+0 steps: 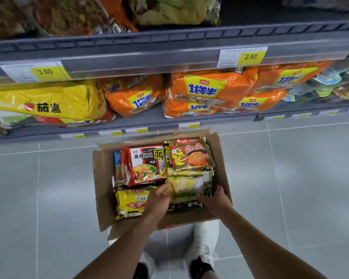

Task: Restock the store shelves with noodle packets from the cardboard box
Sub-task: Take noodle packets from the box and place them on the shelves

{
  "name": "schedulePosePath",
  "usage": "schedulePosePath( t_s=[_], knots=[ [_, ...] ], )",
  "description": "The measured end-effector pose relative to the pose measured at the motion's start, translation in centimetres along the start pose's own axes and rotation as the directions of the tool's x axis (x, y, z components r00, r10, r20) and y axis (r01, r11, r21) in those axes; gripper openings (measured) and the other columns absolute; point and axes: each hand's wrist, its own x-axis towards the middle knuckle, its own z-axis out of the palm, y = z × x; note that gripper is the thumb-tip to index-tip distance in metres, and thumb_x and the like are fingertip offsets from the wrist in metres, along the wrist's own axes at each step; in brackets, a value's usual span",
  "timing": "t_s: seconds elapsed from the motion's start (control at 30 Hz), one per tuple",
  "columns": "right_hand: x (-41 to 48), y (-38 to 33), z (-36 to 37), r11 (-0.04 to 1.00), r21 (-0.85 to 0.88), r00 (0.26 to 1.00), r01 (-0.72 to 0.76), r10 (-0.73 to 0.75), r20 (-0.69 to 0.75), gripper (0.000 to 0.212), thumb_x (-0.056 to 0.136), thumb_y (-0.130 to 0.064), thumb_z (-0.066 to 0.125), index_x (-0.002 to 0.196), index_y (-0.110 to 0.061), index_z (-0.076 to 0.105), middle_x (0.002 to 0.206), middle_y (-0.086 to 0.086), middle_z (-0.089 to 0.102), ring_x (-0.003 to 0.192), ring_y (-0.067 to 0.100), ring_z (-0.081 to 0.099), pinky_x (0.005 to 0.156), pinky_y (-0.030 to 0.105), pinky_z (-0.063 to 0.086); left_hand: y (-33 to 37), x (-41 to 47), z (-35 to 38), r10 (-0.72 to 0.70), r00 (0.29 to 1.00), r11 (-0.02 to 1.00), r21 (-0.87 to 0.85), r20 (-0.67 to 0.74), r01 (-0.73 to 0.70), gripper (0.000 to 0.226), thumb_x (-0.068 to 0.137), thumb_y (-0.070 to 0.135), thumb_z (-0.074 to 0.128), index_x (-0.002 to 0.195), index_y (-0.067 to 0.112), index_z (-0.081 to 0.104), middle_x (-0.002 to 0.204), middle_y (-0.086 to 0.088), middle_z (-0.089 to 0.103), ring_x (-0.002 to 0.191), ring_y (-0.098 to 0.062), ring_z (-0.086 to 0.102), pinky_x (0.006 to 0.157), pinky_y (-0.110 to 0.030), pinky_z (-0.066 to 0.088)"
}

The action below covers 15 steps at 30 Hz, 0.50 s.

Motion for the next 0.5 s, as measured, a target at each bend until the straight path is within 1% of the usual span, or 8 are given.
schedulePosePath(
  t_s=[0.07,0.1,0.2,0.27,0.33,0.4,0.43,0.5],
  knots=[
    [1.0,0.2,0.3,1.000,0.005,1.000,0.008,-0.009,0.022,0.088,0.078,-0.047,0.078,0.144,-0.010,0.033,0.137,0.015,0.054,0.124,0.033,0.055,0.103,0.040,0.047,-0.4,1.1,-0.1,-0.009,0.999,0.999,-0.033,-0.046,0.007,0.058,0.090,-0.010,0.049,0.128,0.032,0.065,0.121,0.008,0.057,0.053,-0.006,0.045,0.045,-0.022,0.037],
    [1.4,0.2,0.4,1.000,0.023,0.999,0.011,-0.012,0.034,0.092,0.075,-0.047,0.082,0.145,-0.011,0.033,0.137,0.014,0.055,0.123,0.032,0.056,0.103,0.041,0.047,-0.4,1.6,0.0,-0.023,0.999,0.998,-0.053,-0.041,0.021,0.055,0.090,-0.010,0.050,0.125,0.029,0.065,0.117,0.008,0.059,0.058,-0.006,0.047,0.048,-0.023,0.039],
    [2.4,0.1,0.8,0.990,0.138,0.997,0.021,-0.031,0.070,0.100,0.071,-0.034,0.089,0.148,-0.013,0.029,0.136,0.010,0.055,0.123,0.029,0.054,0.100,0.036,0.046,-0.2,3.0,0.6,-0.056,0.997,0.990,-0.129,-0.061,0.048,0.041,0.089,-0.008,0.055,0.121,0.018,0.058,0.123,0.002,0.060,0.091,-0.009,0.056,0.075,-0.030,0.050],
    [3.1,0.3,0.9,0.979,0.200,0.995,0.023,-0.043,0.095,0.102,0.070,-0.027,0.090,0.149,-0.015,0.028,0.128,0.005,0.055,0.117,0.025,0.054,0.095,0.032,0.044,-0.1,3.7,0.9,-0.088,0.995,0.976,-0.203,-0.045,0.077,0.045,0.087,-0.011,0.060,0.122,0.015,0.051,0.130,-0.003,0.060,0.105,-0.017,0.058,0.091,-0.041,0.053],
    [3.7,0.4,1.1,0.975,0.222,0.995,0.028,-0.048,0.088,0.095,0.068,-0.025,0.091,0.144,-0.016,0.034,0.118,0.001,0.056,0.108,0.021,0.054,0.094,0.031,0.046,0.3,4.0,1.1,-0.091,0.993,0.988,-0.120,0.073,0.099,0.065,0.086,-0.011,0.061,0.141,0.019,0.043,0.139,-0.004,0.054,0.118,-0.022,0.054,0.094,-0.040,0.052],
    [4.3,0.6,1.1,0.970,0.244,0.997,0.023,-0.041,0.071,0.080,0.069,-0.020,0.088,0.133,-0.018,0.041,0.112,0.000,0.058,0.103,0.020,0.055,0.090,0.031,0.047,1.0,4.1,1.4,-0.101,0.981,0.993,0.081,0.163,0.089,0.083,0.090,-0.006,0.061,0.157,0.026,0.023,0.150,-0.007,0.043,0.132,-0.028,0.045,0.093,-0.036,0.044],
    [4.6,0.7,1.1,0.968,0.250,0.997,0.023,-0.040,0.063,0.073,0.072,-0.017,0.085,0.132,-0.017,0.044,0.110,0.001,0.059,0.101,0.021,0.057,0.087,0.030,0.046,1.2,4.4,1.7,-0.103,0.979,0.988,0.132,0.173,0.081,0.088,0.091,-0.004,0.060,0.160,0.027,0.015,0.156,-0.008,0.037,0.138,-0.030,0.039,0.093,-0.035,0.041],
    [5.1,0.9,1.1,0.970,0.242,0.997,0.017,-0.037,0.075,0.066,0.075,-0.015,0.080,0.133,-0.017,0.048,0.110,0.004,0.063,0.101,0.022,0.060,0.085,0.031,0.049,1.4,5.0,2.0,-0.112,0.977,0.990,0.106,0.181,0.094,0.091,0.091,-0.005,0.061,0.161,0.027,0.011,0.160,-0.008,0.032,0.138,-0.031,0.037,0.092,-0.035,0.041]
  ],
)
